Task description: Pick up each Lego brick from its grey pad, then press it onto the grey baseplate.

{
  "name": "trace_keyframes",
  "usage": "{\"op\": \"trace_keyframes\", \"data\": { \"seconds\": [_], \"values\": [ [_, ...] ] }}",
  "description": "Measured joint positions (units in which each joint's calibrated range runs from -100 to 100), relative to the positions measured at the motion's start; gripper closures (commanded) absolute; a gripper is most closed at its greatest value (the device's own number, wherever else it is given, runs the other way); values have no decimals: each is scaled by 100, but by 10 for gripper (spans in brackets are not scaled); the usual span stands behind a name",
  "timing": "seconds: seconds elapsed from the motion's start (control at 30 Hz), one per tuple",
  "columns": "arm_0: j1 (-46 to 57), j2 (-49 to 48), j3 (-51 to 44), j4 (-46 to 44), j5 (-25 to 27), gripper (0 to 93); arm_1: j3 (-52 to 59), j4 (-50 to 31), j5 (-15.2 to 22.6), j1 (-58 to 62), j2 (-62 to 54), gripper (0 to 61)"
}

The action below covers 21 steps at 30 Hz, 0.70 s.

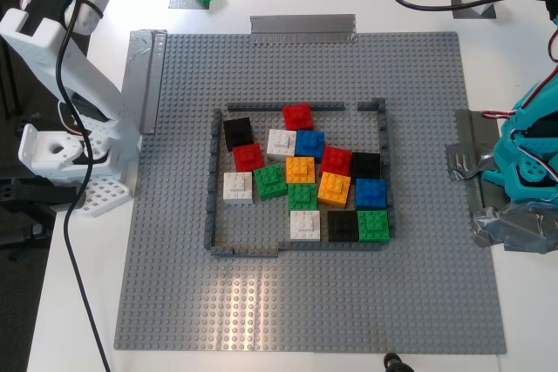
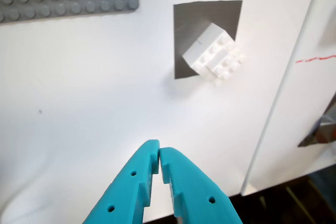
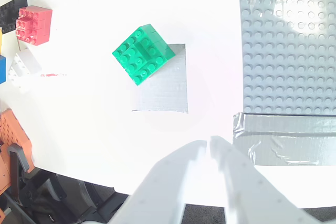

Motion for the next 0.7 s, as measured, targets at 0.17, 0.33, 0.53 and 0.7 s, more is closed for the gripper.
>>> {"op": "trace_keyframes", "data": {
  "seconds": [0.17, 0.33, 0.53, 0.7],
  "values": [
    [89, 0, 0, 0, 298, 927, 290, 161, 420, 445, -52, 612],
    [52, -25, -244, 0, 350, 927, 290, 161, 669, 773, -52, 612],
    [37, -34, -263, 0, 355, 927, 290, 161, 762, 864, -52, 612],
    [30, -34, -273, 0, 355, 927, 97, 161, 865, 736, -52, 612]
  ]
}}
